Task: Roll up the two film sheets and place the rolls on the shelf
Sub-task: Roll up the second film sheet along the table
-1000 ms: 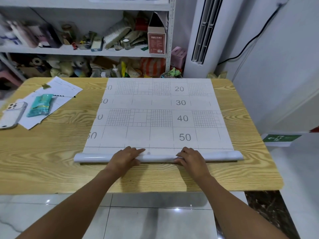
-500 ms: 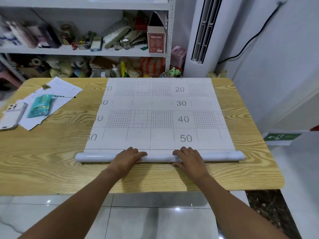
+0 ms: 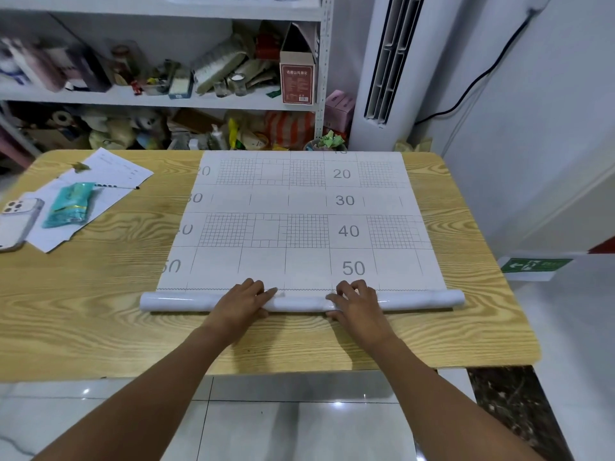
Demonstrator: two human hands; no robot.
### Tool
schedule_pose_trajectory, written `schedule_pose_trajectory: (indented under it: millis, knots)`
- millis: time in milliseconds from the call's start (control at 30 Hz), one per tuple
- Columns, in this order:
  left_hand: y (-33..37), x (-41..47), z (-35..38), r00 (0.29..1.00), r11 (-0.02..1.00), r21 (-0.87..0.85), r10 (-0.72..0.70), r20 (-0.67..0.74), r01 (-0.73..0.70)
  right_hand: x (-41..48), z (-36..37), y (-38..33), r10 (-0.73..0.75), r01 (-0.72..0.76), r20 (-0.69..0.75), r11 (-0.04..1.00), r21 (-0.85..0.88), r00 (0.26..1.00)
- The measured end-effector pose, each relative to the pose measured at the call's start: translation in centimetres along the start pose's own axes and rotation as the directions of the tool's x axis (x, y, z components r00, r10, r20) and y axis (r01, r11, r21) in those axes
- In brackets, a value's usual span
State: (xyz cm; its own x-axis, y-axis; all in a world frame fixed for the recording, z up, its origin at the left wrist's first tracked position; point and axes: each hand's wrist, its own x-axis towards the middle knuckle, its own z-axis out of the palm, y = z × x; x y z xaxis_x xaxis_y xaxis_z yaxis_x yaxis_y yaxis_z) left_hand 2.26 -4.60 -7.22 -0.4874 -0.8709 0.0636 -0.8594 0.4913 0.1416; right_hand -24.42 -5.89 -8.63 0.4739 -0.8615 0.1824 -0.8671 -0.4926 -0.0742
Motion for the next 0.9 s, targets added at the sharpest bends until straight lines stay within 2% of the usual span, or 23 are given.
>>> schedule_pose_trajectory:
  millis: [133, 367, 533, 767, 900]
  knots:
    - [0.4, -0.4, -0.4, 0.995, 0.992, -0.09, -0.095, -0.018, 0.093, 0.1, 0.0, 0.1, -0.009, 0.009, 0.02, 0.999, -0.034, 1.0]
    - [0.1, -1.1, 0.1, 0.988, 0.978, -0.143, -0.142, 0.059, 0.15, 0.3, -0.4, -0.3, 0.111, -0.12, 0.078, 0.986, 0.12, 0.991]
    - [0.4, -0.9, -0.2, 0.985, 0.98, -0.125, -0.139, 0.107, 0.152, 0.3, -0.4, -0.3, 0.079, -0.085, 0.053, 0.989, 0.125, 0.995]
    - [0.6, -0.1, -1.0, 0.97, 0.962, -0.168, -0.191, 0.147, 0.215, 0.3, -0.5, -0.1, 0.056, -0.066, 0.093, 0.993, 0.102, 0.994]
    - [0.0, -0.5, -0.6, 0.978, 0.965, -0.176, -0.173, 0.12, 0.192, 0.0, -0.8, -0.2, 0.026, -0.039, 0.164, 0.996, 0.076, 0.986]
